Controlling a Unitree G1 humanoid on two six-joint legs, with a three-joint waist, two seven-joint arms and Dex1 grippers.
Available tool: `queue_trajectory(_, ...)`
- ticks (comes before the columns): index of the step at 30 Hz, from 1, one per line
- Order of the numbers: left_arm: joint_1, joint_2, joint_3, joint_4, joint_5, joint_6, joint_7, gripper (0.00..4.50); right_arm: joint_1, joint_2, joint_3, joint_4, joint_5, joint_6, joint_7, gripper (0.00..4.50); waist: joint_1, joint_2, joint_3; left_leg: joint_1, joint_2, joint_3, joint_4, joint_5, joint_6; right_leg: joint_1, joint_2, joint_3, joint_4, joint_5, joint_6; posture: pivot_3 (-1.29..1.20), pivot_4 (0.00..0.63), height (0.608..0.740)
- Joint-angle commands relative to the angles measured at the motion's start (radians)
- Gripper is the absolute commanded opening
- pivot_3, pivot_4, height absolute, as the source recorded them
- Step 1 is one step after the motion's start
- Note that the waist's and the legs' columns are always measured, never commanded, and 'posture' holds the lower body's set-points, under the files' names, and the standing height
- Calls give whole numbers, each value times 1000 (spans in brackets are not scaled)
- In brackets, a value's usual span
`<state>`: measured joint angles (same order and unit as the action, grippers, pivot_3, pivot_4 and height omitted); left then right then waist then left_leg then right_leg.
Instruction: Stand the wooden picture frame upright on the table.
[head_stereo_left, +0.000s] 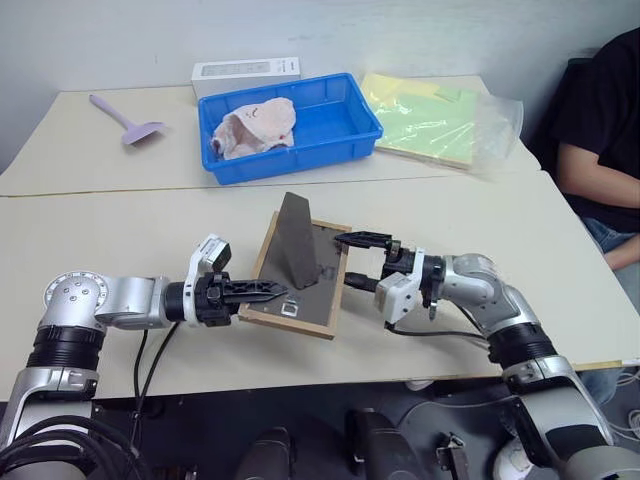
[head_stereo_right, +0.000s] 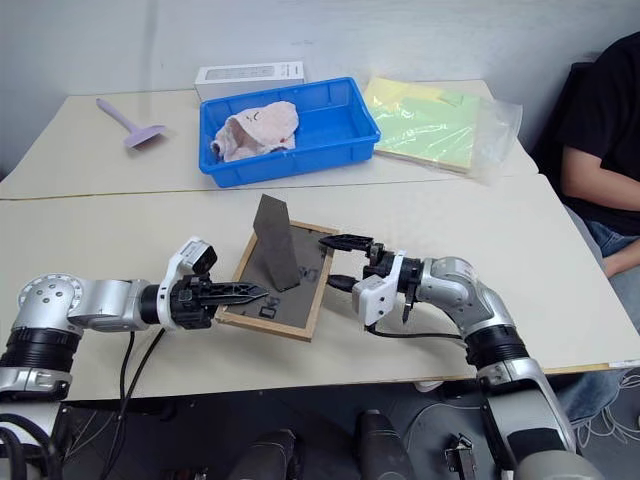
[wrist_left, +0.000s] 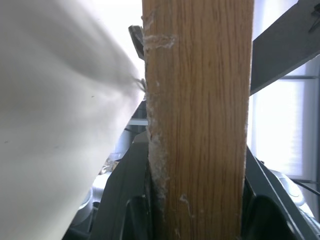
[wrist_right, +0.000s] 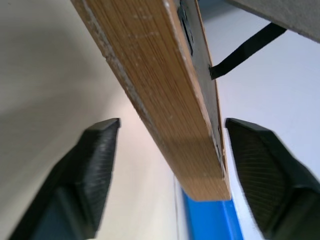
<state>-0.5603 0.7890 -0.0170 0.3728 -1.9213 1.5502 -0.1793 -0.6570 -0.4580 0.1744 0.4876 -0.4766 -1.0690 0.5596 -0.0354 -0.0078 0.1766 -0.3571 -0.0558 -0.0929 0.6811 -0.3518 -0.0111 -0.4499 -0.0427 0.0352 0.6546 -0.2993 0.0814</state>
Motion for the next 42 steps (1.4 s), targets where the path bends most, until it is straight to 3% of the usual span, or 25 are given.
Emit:
queue_trajectory(1, -5, 24, -6, -23, -51, -4, -27, 1272, -17, -4, 8, -1, -46, -23, -104, 2339, -1, 0, 0, 0, -1, -1, 0, 0, 0, 0, 0, 0, 0, 0, 0, 0, 150, 740)
queue_trajectory(3, -7, 22, -4, -16, -51, -12, -26, 1272, -15, -6, 15, -6, -59, -32, -144, 1624, -1, 0, 0, 1, -2, -3, 0, 0, 0, 0, 0, 0, 0, 0, 0, 0, 150, 740)
queue_trajectory(6, -19, 17, 10, -11, -51, -27, -23, 1272, -18, -7, 16, -13, -83, -53, -207, 1497, -1, 0, 0, 1, -2, -4, 0, 0, 0, 0, 0, 0, 0, 0, 0, 0, 150, 740)
queue_trajectory(13, 12, 81, 131, -146, -51, -101, -24, 3353, -31, -39, 47, -5, -55, -64, -232, 1229, -14, 0, 0, 1, -2, -4, 0, 0, -1, 0, 0, 0, 1, 0, 0, 0, 150, 740)
queue_trajectory(17, 83, 199, 216, -177, -3, -153, -12, 3404, -24, -54, 58, -4, -1, -57, -226, 1229, -25, 0, 0, 2, -2, -5, -2, 0, -1, -1, 1, 1, 1, 0, -1, 0, 150, 740)
queue_trajectory(19, 121, 230, 280, -207, 107, -191, -72, 3404, -19, -64, 66, -10, 37, -55, -215, 1229, -26, 0, 0, 2, -3, -5, -4, 1, -1, -3, 1, 1, 2, 0, -1, 0, 150, 740)
queue_trajectory(22, 208, 240, 357, -309, 384, -387, -266, 3404, 0, -78, 91, -16, 167, -24, -151, 1229, -25, 0, 0, 2, -3, -5, -6, 1, -1, -3, 2, 1, 2, -1, -1, 0, 150, 740)
queue_trajectory(24, 289, 217, 366, -397, 652, -681, -442, 3404, 68, -65, 110, -131, 521, 221, 34, 1229, -23, 0, 0, 2, -3, -5, -6, 1, -1, -3, 1, 2, 0, -1, -1, 0, 150, 740)
queue_trajectory(26, 345, 191, 359, -443, 817, -867, -568, 3404, 142, -58, 109, -297, 871, 565, 209, 1229, -17, 0, 0, 2, -1, -7, -7, 1, -1, 0, 1, 3, -3, -1, -1, 0, 150, 740)
queue_trajectory(29, 410, 156, 269, -477, 1085, -1147, -700, 3949, 160, -91, 47, -444, 1177, 995, 278, 1228, 1, 2, 1, 2, 0, -8, -6, 0, 0, 3, 0, 1, -6, 0, -1, 0, 150, 740)
queue_trajectory(31, 419, 111, 246, -489, 1160, -1232, -728, 4497, 143, -108, 4, -467, 1321, 1256, 262, 1228, 11, 2, 1, 2, -1, -8, -6, -1, 1, 4, -1, 1, -8, 1, -2, 0, 150, 740)
queue_trajectory(35, 437, 47, 201, -507, 1312, -1412, -795, 4500, 105, -79, -86, -422, 1413, 1483, 232, 1228, 27, 2, 1, 1, 0, -9, -6, -1, 2, 4, -1, 1, -9, 1, -1, 0, 150, 740)
queue_trajectory(42, 425, 0, 229, -476, 1339, -1422, -820, 4500, 85, -22, -81, -216, 1243, 1530, 306, 1228, 32, 2, 1, 1, 0, -7, -8, -2, 4, 3, -1, 1, -11, 2, -1, 0, 150, 740)
